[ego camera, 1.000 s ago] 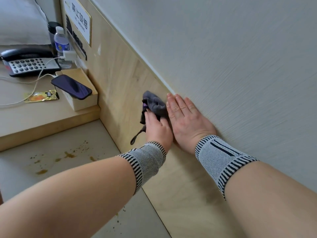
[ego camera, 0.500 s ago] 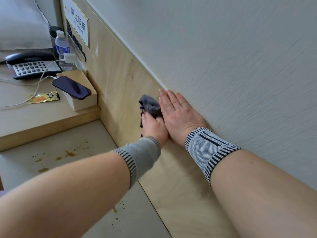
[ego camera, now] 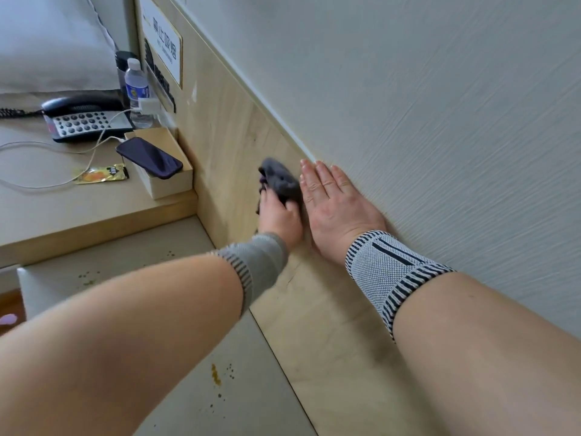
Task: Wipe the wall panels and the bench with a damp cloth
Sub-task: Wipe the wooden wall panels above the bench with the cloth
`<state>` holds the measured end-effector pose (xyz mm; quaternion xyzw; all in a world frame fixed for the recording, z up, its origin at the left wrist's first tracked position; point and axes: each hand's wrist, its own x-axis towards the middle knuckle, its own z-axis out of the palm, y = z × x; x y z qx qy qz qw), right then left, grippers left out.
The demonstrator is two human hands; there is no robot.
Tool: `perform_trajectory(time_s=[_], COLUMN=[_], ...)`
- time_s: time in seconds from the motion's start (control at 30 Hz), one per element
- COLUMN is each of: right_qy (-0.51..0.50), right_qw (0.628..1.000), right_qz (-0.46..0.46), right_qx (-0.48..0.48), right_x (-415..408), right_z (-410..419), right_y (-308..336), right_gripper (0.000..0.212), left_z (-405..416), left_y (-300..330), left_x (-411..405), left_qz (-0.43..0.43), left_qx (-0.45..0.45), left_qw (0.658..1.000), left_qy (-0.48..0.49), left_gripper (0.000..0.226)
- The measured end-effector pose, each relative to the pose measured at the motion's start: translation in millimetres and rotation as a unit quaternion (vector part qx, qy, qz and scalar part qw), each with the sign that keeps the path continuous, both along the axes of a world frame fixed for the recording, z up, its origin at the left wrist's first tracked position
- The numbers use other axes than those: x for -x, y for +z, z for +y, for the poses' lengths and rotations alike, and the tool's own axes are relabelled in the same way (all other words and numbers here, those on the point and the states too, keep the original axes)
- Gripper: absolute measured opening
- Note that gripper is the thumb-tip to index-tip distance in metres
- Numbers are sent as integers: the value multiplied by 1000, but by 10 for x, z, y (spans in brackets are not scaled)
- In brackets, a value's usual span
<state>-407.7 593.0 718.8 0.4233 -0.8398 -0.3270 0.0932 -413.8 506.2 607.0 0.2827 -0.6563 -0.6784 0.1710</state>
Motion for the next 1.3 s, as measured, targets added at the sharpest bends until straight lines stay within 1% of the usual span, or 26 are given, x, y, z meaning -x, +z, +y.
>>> perform_trajectory(time_s=[0.13, 0.2, 0.27, 0.33, 0.4, 0.47, 0.57, 0.67, 0.77, 0.83, 0.9, 1.0, 1.13, 1.2, 1.3], right_qy=[-3, -7, -11, -18, -30, -36, -27, -26, -22, -31, -38, -42, -42, -41, -42], right_qw=[1000, 1000, 1000, 999, 999, 999, 1000, 999, 999, 999, 999, 999, 999, 999, 999], right_qz=[-11, -12, -10, -11, -6, -1, 12, 25, 30, 33, 30, 22, 16, 18, 26], right_qx=[2, -4, -11, -28, -34, -26, 1, -11, -16, -17, -8, -14, -18, -27, -22], right_x=[2, 10, 19, -24, -54, -25, 169, 321, 330, 330, 335, 313, 312, 306, 308], right_z=[0, -5, -5, -20, -77, -236, -573, -690, -694, -705, -723, -726, -725, -728, -725], right_y=[11, 2, 16, 42, 55, 81, 102, 87, 27, 28, 38, 46, 60, 66, 63], right_gripper=[64, 64, 63, 63, 63, 62, 62, 60, 60, 60, 60, 59, 62, 60, 57], left_z=[-474, -430, -193, 51, 67, -163, -753, -1011, -766, -465, -338, -643, -1153, -1047, -580], left_y=[182, 206, 175, 134, 81, 61, 48, 53, 48, 11, -12, 33, 184, 208, 207], left_x=[331, 298, 149, -54, -77, 94, 474, 650, 484, 270, 149, 411, 775, 698, 327], left_qz=[-62, -51, -26, -11, -9, -19, -37, -49, -16, -2, -16, -40, -62, -60, -25], left_qx=[25, 6, -18, -19, -13, -22, -15, 4, -17, -31, -32, -36, -14, -20, -42], left_qw=[997, 998, 999, 1000, 1000, 999, 999, 998, 999, 999, 999, 998, 996, 996, 998], left_qy=[32, 40, 30, 4, -5, -12, -1, 26, 45, 19, -4, 25, 57, 60, 32], left_gripper=[52, 53, 57, 58, 57, 60, 66, 58, 59, 60, 58, 58, 55, 55, 55])
